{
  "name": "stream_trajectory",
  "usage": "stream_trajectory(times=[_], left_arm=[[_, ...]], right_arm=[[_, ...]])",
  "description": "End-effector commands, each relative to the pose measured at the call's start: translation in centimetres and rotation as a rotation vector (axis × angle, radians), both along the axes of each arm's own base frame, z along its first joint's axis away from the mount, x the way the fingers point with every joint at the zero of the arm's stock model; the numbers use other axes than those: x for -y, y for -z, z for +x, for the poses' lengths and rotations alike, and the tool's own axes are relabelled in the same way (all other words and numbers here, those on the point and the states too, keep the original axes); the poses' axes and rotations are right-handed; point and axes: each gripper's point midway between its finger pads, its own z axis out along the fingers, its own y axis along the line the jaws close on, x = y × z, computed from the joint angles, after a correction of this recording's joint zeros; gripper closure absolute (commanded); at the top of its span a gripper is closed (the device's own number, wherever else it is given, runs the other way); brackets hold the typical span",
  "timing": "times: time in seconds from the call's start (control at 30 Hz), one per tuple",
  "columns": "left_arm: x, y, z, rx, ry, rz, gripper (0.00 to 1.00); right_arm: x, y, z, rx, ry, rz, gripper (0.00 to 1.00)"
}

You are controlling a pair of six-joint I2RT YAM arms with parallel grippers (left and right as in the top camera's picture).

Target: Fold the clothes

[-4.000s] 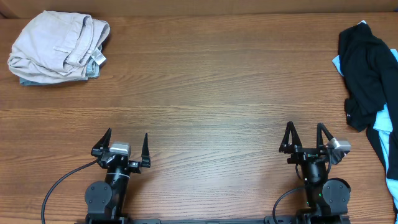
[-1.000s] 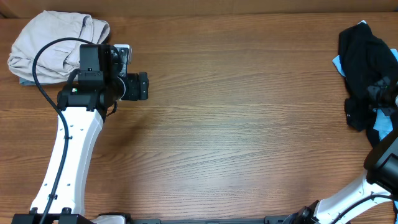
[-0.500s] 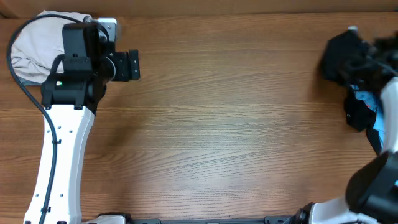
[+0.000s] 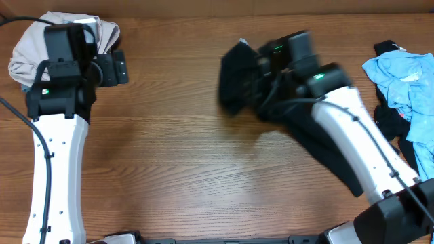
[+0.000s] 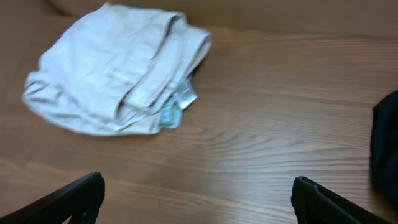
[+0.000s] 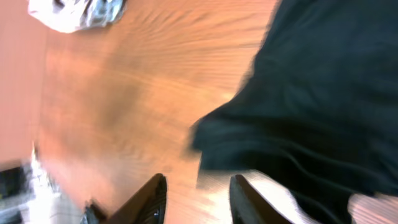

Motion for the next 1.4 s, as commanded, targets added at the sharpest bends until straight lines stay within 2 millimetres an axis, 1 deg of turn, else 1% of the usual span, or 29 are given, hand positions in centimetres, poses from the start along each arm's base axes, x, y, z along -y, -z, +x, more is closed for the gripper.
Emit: stream_trajectory(times=[0.0,0.03,0.1,0.17,0.23,0.27,0.3,0.33,0.4,0.47,0.57,0.6,0.63,0.67,0.7,0.77,0.83,0.87,0.9,0.97,1.1,1.13,1.2,1.23,1.37], left_arm=[[-0.7,-0.8,-0.1,0.002,-0.004,0.033,0.02],[-0.7,-0.7,-0.2,-0.006,0.004,0.039,0.02],[0.3,-0.3,-0.3,-0.025,0.057,0.028,0.01],[2.2,0.2,-0.6,-0.047,0.151,-0.01,0.01],[5.0,0.8,-1.0,-0.07,0.273,-0.088,0.01],[6.7,1.2,-1.4,-0.083,0.338,-0.138,0.01],[8.0,1.6,-1.7,-0.095,0.382,-0.17,0.01],[9.4,2.1,-2.1,-0.115,0.43,-0.198,0.02],[11.6,3.8,-3.0,-0.173,0.493,-0.221,0.02],[13.4,5.9,-3.9,-0.239,0.54,-0.224,0.0],[16.4,9.6,-5.5,-0.351,0.615,-0.229,0.0],[17.3,10.8,-6.0,-0.382,0.638,-0.228,0.0],[18.5,12.4,-6.6,-0.426,0.674,-0.223,0.0],[19.3,13.4,-7.1,-0.456,0.699,-0.215,0.0],[20.5,14.8,-7.8,-0.494,0.741,-0.203,0.0],[22.1,16.6,-8.7,-0.54,0.803,-0.177,0.02],[23.8,18.2,-9.6,-0.58,0.897,-0.127,0.08],[24.5,19.0,-9.7,-0.593,0.924,-0.09,0.09],[25.4,20.2,-9.6,-0.601,0.942,-0.019,0.1],[26.1,21.3,-9.3,-0.596,0.951,0.057,0.14],[26.8,23.5,-8.6,-0.597,0.948,0.187,0.19],[26.9,24.0,-8.6,-0.604,0.947,0.207,0.22],[26.6,25.3,-8.5,-0.627,0.932,0.249,0.32],[26.5,25.7,-8.4,-0.635,0.918,0.255,0.34],[26.3,26.6,-8.1,-0.643,0.889,0.254,0.35]], right_arm=[[-1.5,-0.8,-1.0,0.016,-0.044,0.011,0.6],[-1.5,-0.7,-1.1,0.013,-0.044,0.009,0.56],[-0.8,-0.5,-1.0,-0.001,-0.029,0.002,0.5],[0.5,-0.3,-0.5,-0.021,0.006,-0.007,0.46],[3.1,0.2,0.3,-0.049,0.074,-0.03,0.44],[5.0,0.6,0.9,-0.066,0.124,-0.048,0.43],[6.4,0.8,1.3,-0.077,0.162,-0.061,0.41],[8.2,1.1,1.8,-0.088,0.211,-0.08,0.39],[11.6,1.5,2.5,-0.108,0.302,-0.114,0.37],[14.8,1.9,2.9,-0.124,0.384,-0.146,0.34],[18.5,2.4,3.1,-0.139,0.474,-0.192,0.32],[19.5,2.5,3.1,-0.143,0.5,-0.21,0.31],[20.6,2.7,3.1,-0.148,0.528,-0.227,0.3],[21.4,2.8,3.1,-0.151,0.549,-0.24,0.3],[22.2,2.8,3.0,-0.154,0.57,-0.25,0.29],[23.0,2.9,3.0,-0.157,0.587,-0.257,0.28],[23.5,2.9,3.0,-0.154,0.591,-0.26,0.28],[23.7,2.9,3.0,-0.152,0.591,-0.264,0.28],[23.9,2.9,3.0,-0.151,0.595,-0.272,0.28],[24.0,3.0,3.0,-0.151,0.598,-0.279,0.28],[24.1,3.0,2.9,-0.153,0.599,-0.283,0.28],[24.1,3.0,2.9,-0.154,0.599,-0.283,0.28],[24.1,3.1,2.9,-0.155,0.599,-0.284,0.28],[24.1,3.1,2.9,-0.156,0.599,-0.285,0.28],[24.2,3.4,2.8,-0.161,0.601,-0.292,0.28]])
